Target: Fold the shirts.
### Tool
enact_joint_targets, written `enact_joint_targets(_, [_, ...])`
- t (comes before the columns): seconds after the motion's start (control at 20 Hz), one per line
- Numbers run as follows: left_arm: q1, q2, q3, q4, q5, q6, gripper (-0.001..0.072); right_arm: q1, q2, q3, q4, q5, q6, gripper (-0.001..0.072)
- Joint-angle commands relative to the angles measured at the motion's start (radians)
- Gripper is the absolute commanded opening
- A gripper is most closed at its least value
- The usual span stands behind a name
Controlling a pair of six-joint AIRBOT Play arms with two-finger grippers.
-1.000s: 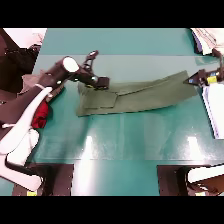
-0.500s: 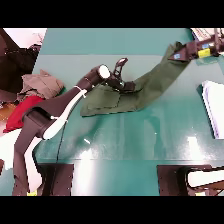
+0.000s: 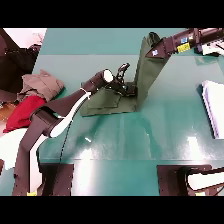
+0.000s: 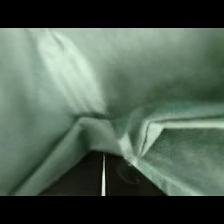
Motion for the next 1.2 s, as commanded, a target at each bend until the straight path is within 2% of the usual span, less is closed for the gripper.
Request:
enact_joint_targets(0.0, [0.058, 0.067, 0.002, 0.078, -0.044, 0.000, 0.0027, 0.024, -0.002, 0.002, 0.000, -0.006, -0.007, 0.0014])
enact_joint_targets(0.3, [0.275, 0.308, 0.002, 0.296, -0.200, 0.002, 0.0028, 0.153, -0.051, 0.003, 0.011, -0.095, -0.027, 0.0015])
enact_joint_targets(0.5, [0.452, 0.477, 0.002, 0.346, -0.282, 0.003, 0.0029, 0.370, -0.191, 0.003, 0.019, -0.266, -0.090, 0.0025])
enact_joint_targets(0.55, [0.491, 0.516, 0.002, 0.347, -0.293, 0.004, 0.0029, 0.427, -0.233, 0.003, 0.048, -0.326, -0.141, 0.0171])
enact_joint_targets(0.6, [0.522, 0.547, 0.002, 0.347, -0.301, 0.004, 0.0029, 0.473, -0.268, 0.003, 0.077, -0.386, -0.173, 0.0418])
enact_joint_targets(0.65, [0.550, 0.575, 0.002, 0.347, -0.307, 0.004, 0.0029, 0.509, -0.296, 0.003, 0.092, -0.439, -0.185, 0.0591])
enact_joint_targets(0.7, [0.570, 0.598, 0.002, 0.347, -0.315, 0.004, 0.0029, 0.529, -0.312, 0.003, 0.079, -0.465, -0.187, 0.0605])
enact_joint_targets(0.8, [0.586, 0.624, 0.002, 0.348, -0.342, 0.005, 0.0029, 0.520, -0.316, 0.003, 0.076, -0.430, -0.190, 0.0595])
enact_joint_targets(0.9, [0.582, 0.631, 0.002, 0.345, -0.378, 0.024, 0.0029, 0.460, -0.294, 0.003, 0.076, -0.303, -0.189, 0.0589])
enact_joint_targets(0.95, [0.575, 0.630, -0.002, 0.343, -0.395, 0.026, 0.0028, 0.417, -0.284, 0.003, 0.071, -0.222, -0.189, 0.0532])
enact_joint_targets(1.05, [0.558, 0.629, -0.003, 0.344, -0.409, 0.028, 0.0029, 0.314, -0.274, 0.002, -0.011, -0.067, -0.151, 0.0524])
enact_joint_targets(1.15, [0.532, 0.629, -0.003, 0.344, -0.404, 0.028, 0.0029, 0.206, -0.266, -0.053, -0.088, 0.014, -0.094, 0.0524])
